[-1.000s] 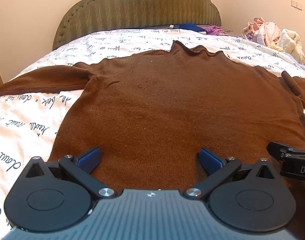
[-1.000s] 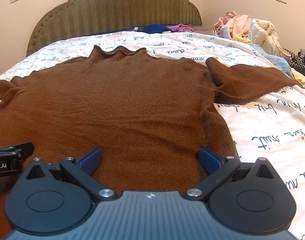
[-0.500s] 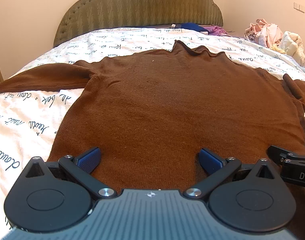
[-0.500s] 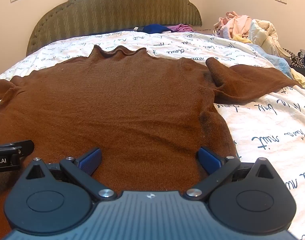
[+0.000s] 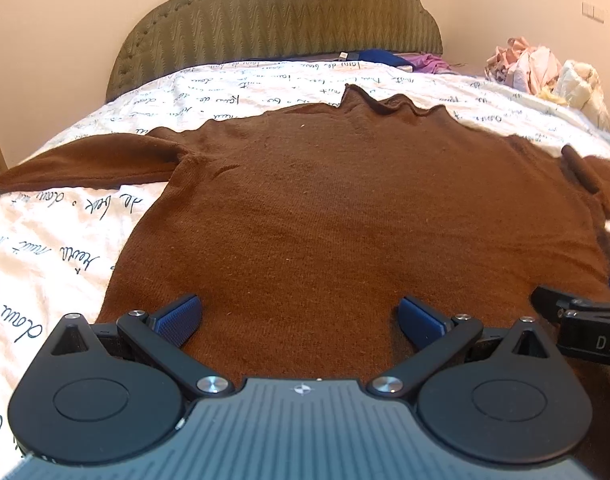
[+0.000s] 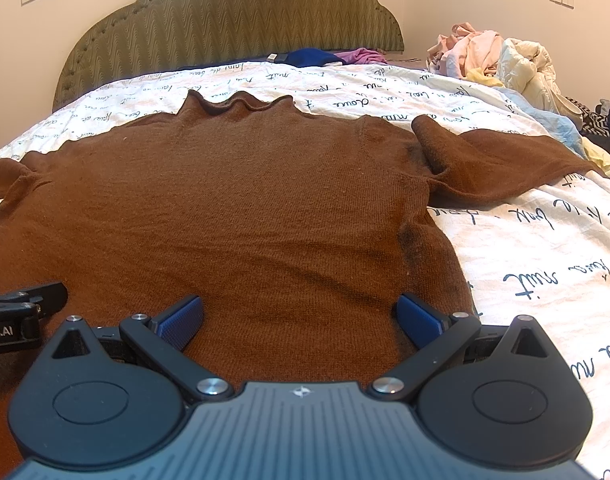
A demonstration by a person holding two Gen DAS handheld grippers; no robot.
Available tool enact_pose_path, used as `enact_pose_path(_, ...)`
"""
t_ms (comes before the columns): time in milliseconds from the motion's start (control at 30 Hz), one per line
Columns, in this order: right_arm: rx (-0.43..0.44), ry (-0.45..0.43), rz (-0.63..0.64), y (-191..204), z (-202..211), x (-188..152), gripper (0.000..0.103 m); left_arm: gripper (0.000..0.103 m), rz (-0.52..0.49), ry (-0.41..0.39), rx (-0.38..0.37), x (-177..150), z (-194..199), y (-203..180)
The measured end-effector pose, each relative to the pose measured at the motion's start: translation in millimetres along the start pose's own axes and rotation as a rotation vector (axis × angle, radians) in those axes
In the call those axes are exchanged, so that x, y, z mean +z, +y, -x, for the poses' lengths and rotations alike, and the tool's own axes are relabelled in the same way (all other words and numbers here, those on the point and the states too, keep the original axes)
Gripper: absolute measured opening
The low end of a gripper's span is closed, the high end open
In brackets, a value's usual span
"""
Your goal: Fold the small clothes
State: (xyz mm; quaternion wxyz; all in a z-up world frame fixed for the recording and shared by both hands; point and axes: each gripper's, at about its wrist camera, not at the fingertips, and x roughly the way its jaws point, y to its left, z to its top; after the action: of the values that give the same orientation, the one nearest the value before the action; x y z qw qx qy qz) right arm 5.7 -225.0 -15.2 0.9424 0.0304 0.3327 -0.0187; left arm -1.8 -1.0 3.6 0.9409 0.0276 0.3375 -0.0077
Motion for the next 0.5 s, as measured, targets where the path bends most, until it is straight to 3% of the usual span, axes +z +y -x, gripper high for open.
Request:
enact_pose_path(133,0.050,0.012,0.043,-7.9,14.1,9.7,0.103,0.103,0.039,-0.056,-0.006,3.7,12.2,6.9)
enact_pose_path(233,0.058,-0.132,0.013,-39.7,39.2,28.1,0.103,0.103,0.082,-0.080,-0.017,10.9,17.1,12.7)
enact_pose_path(400,0.290,-0.240,-0.293,-162.8,43.4,78.8,0.103,0.103,0.127,-0.051,-0.105,26.1,8.9,15.1)
enact_pose_path(500,0.287,-0.265,-0.538,-253.7,16.8,96.1,0.103,0.103,0.129,-0.062,-0.123,24.5,1.2,10.5)
